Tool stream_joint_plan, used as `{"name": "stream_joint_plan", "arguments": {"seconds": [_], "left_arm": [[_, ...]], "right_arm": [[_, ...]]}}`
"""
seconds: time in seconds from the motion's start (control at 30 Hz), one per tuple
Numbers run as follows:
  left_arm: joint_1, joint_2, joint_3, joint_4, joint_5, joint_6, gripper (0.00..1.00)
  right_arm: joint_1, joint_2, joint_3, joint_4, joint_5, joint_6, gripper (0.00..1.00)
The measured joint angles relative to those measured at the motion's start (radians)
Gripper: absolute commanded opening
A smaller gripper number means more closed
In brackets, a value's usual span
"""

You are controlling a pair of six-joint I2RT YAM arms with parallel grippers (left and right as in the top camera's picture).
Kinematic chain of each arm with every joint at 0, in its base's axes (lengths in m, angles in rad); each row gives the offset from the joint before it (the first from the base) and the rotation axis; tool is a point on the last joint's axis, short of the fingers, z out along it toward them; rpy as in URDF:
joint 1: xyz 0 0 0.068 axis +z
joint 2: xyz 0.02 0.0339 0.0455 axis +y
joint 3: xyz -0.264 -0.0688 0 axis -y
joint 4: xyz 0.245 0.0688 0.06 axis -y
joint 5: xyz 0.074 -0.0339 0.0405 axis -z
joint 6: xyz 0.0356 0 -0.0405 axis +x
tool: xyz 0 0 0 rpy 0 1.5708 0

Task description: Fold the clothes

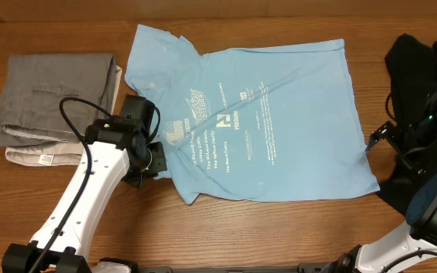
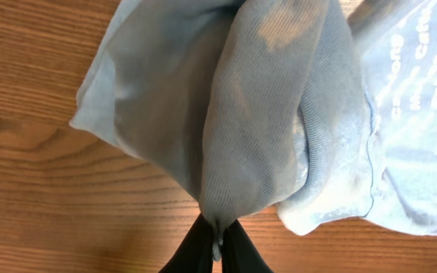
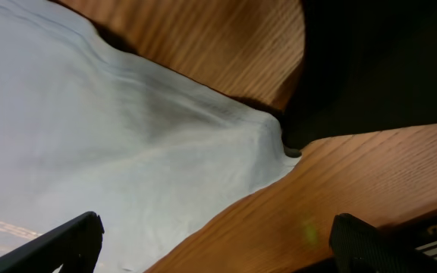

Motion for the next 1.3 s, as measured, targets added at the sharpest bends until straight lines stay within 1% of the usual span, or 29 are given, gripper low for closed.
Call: {"name": "stream_joint_plan", "arguments": {"seconds": [0.13, 0.47, 0.6, 0.63, 0.7, 0.73, 0.87, 1.07, 1.3], "left_arm": [[0.000, 0.000, 0.000, 0.019, 0.000, -0.004, 0.10], [0.000, 0.000, 0.000, 0.051, 0.000, -0.011, 0.12], [0.000, 0.000, 0.000, 0.053, 0.000, -0.011, 0.12], [0.000, 0.000, 0.000, 0.054, 0.000, -0.011, 0.13], [0.000, 0.000, 0.000, 0.056, 0.000, -0.011, 0.13], [0.000, 0.000, 0.000, 0.059, 0.000, -0.011, 0.12], [0.000, 0.000, 0.000, 0.062, 0.000, -0.011, 0.13], [0.000, 0.000, 0.000, 0.053, 0.000, -0.011, 0.14], [0.000, 0.000, 0.000, 0.050, 0.000, -0.011, 0.14]], "right_arm": [[0.002, 0.000, -0.043, 0.001, 0.014, 0.011, 1.00], [0.024, 0.000, -0.075, 0.000, 0.066, 0.040, 1.00], [0.044, 0.000, -0.146, 0.061, 0.045, 0.043, 0.95], [0.048, 0.001, -0.156, 0.084, 0.037, 0.043, 0.92], [0.048, 0.001, -0.160, 0.137, 0.018, 0.042, 0.82], [0.048, 0.001, -0.160, 0.164, 0.013, 0.039, 0.82], [0.048, 0.001, -0.160, 0.235, 0.016, 0.041, 0.88], [0.048, 0.001, -0.160, 0.258, 0.022, 0.021, 0.91], [0.048, 0.001, -0.214, 0.344, 0.021, 0.002, 0.90]]}}
